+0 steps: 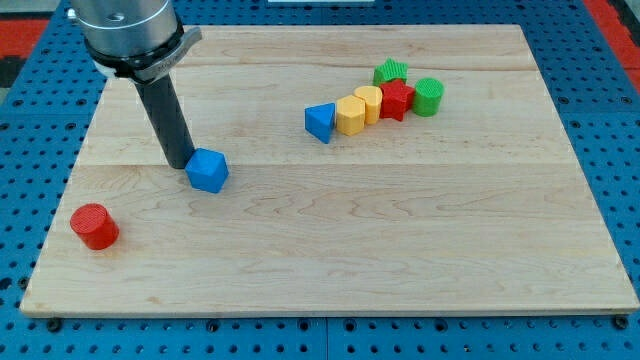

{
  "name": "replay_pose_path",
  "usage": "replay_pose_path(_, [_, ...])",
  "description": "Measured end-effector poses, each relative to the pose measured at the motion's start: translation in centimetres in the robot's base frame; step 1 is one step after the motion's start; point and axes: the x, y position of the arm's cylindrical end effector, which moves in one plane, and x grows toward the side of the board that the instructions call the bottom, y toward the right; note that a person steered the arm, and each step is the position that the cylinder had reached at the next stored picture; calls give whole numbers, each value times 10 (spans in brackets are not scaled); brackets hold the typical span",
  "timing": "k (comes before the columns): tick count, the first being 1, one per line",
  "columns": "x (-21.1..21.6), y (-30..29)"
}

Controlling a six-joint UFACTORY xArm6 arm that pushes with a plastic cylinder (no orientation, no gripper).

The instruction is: Adjust the cube

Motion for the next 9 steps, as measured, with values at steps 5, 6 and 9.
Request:
replay_pose_path(5, [-29,192])
replay_pose_path(6, [-63,179])
replay_pose_path(9, [37,112])
